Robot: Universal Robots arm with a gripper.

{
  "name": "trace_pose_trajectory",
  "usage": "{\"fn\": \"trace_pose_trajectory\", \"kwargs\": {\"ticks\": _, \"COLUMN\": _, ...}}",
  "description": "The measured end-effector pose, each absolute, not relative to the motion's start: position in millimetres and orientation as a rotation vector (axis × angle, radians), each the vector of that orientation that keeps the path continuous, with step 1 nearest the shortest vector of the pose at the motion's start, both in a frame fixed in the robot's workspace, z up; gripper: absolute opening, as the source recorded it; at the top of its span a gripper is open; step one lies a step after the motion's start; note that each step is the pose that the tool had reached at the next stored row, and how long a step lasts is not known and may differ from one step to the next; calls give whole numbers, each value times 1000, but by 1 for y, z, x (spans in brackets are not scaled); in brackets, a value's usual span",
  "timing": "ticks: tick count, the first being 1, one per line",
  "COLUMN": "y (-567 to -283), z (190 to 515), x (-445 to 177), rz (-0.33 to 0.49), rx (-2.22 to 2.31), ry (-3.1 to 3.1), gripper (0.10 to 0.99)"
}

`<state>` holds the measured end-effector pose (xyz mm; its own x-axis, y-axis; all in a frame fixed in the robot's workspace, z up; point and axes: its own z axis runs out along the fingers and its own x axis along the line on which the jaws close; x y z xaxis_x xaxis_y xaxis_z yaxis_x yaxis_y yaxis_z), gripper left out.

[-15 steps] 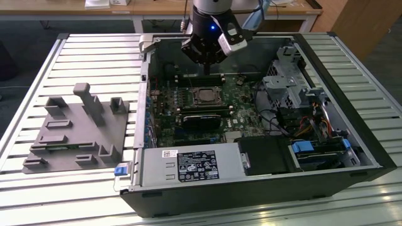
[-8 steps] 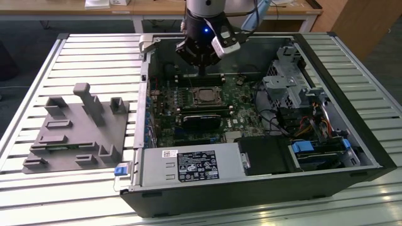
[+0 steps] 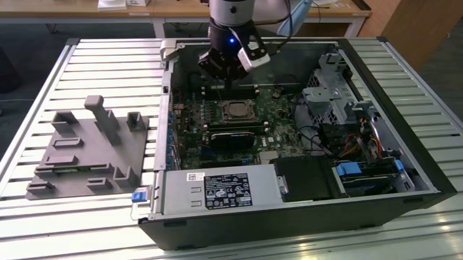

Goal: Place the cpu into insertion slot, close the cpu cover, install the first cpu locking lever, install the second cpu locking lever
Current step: 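Install the first cpu locking lever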

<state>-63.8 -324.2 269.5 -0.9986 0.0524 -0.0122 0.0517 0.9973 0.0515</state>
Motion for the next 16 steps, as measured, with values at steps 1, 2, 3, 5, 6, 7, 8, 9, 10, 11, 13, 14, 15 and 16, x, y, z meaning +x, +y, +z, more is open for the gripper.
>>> {"fn": "trace_pose_trajectory", "kwargs": {"ticks": 1, "y": -324, "z": 269, "x": -65, "rz": 80, "rx": 81, "ry": 3125, "gripper": 106}}
{"fn": "trace_pose_trajectory", "kwargs": {"ticks": 2, "y": -324, "z": 267, "x": -67, "rz": 80, "rx": 81, "ry": 3124, "gripper": 106}}
{"fn": "trace_pose_trajectory", "kwargs": {"ticks": 3, "y": -323, "z": 266, "x": -68, "rz": 80, "rx": 81, "ry": 3123, "gripper": 106}}
{"fn": "trace_pose_trajectory", "kwargs": {"ticks": 5, "y": -323, "z": 265, "x": -71, "rz": 79, "rx": 81, "ry": 3120, "gripper": 106}}
{"fn": "trace_pose_trajectory", "kwargs": {"ticks": 6, "y": -323, "z": 264, "x": -71, "rz": 79, "rx": 81, "ry": 3118, "gripper": 106}}
{"fn": "trace_pose_trajectory", "kwargs": {"ticks": 7, "y": -323, "z": 264, "x": -72, "rz": 79, "rx": 81, "ry": 3116, "gripper": 106}}
{"fn": "trace_pose_trajectory", "kwargs": {"ticks": 8, "y": -322, "z": 263, "x": -73, "rz": 78, "rx": 81, "ry": 3114, "gripper": 106}}
{"fn": "trace_pose_trajectory", "kwargs": {"ticks": 9, "y": -322, "z": 262, "x": -73, "rz": 78, "rx": 81, "ry": 3112, "gripper": 106}}
{"fn": "trace_pose_trajectory", "kwargs": {"ticks": 10, "y": -322, "z": 262, "x": -74, "rz": 78, "rx": 80, "ry": 3111, "gripper": 106}}
{"fn": "trace_pose_trajectory", "kwargs": {"ticks": 11, "y": -322, "z": 261, "x": -74, "rz": 79, "rx": 80, "ry": 3109, "gripper": 106}}
{"fn": "trace_pose_trajectory", "kwargs": {"ticks": 13, "y": -321, "z": 260, "x": -75, "rz": 79, "rx": 80, "ry": 3108, "gripper": 106}}
{"fn": "trace_pose_trajectory", "kwargs": {"ticks": 14, "y": -320, "z": 259, "x": -76, "rz": 79, "rx": 80, "ry": 3108, "gripper": 106}}
{"fn": "trace_pose_trajectory", "kwargs": {"ticks": 15, "y": -320, "z": 259, "x": -76, "rz": 79, "rx": 80, "ry": 3108, "gripper": 106}}
{"fn": "trace_pose_trajectory", "kwargs": {"ticks": 16, "y": -320, "z": 258, "x": -77, "rz": 78, "rx": 80, "ry": 3108, "gripper": 106}}
